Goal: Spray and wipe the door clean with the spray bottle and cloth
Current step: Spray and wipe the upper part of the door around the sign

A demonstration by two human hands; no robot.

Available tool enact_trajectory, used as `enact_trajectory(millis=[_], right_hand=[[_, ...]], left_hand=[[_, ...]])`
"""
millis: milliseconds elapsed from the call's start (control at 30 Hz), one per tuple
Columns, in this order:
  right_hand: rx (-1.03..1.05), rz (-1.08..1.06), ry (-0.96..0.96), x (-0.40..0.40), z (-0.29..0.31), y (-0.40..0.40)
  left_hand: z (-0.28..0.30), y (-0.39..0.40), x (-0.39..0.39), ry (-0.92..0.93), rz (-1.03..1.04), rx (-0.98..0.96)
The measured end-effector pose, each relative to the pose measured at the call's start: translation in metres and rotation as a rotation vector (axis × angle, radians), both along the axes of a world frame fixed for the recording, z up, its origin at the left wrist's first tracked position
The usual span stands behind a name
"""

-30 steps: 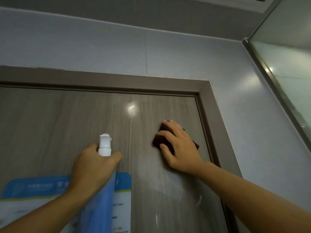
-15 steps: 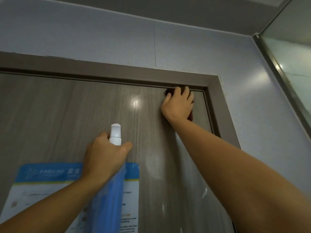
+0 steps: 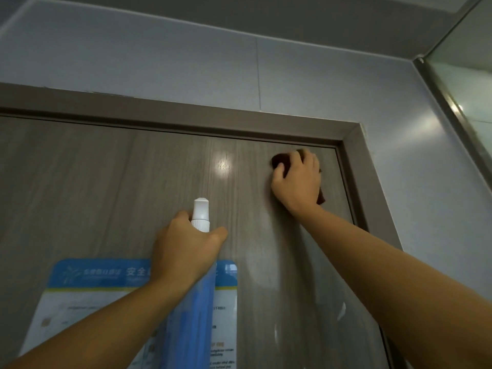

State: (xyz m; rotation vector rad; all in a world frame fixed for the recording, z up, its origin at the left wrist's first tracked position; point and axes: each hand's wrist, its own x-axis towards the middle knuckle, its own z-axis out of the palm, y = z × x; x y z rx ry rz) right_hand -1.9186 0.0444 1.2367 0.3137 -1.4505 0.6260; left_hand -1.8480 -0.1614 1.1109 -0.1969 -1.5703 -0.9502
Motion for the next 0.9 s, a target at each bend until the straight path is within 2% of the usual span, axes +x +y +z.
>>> enact_trajectory(millis=[67, 133, 300, 400, 500, 667, 733, 800, 900], right_hand=[[-0.165, -0.007, -0.078, 0.008, 0.016, -0.030], [-0.117, 0.013, -0.064, 0.013, 0.027, -0.057], [0.492, 0.045, 0.074, 0.016, 0.020, -0.073], [0.663, 0.090, 0.099, 0.015, 0.003, -0.048], [0.541, 0.085, 0.103, 0.009, -0.012, -0.022], [0.055, -0.005, 0.018, 0.010, -0.012, -0.028], [-0.062, -0.017, -0.043, 0.018, -0.003, -0.052], [-0.054, -0.004, -0.047, 0.024, 0.002, -0.078], [0.181, 0.002, 0.045, 0.025, -0.008, -0.103]], left_hand=[[0.000, 0.000, 0.000, 0.003, 0.002, 0.006], [0.000, 0.000, 0.000, 0.011, -0.001, 0.010], [0.002, 0.002, 0.003, -0.011, 0.015, 0.033], [0.001, 0.002, 0.005, -0.029, -0.012, 0.037], [0.002, -0.010, 0.009, -0.030, -0.041, 0.061], [-0.001, -0.060, 0.025, 0.024, 0.005, 0.075], [-0.005, -0.077, 0.031, 0.018, 0.046, 0.054], [-0.010, -0.090, 0.036, 0.001, 0.066, 0.039], [-0.017, -0.103, 0.039, -0.007, 0.056, 0.025]])
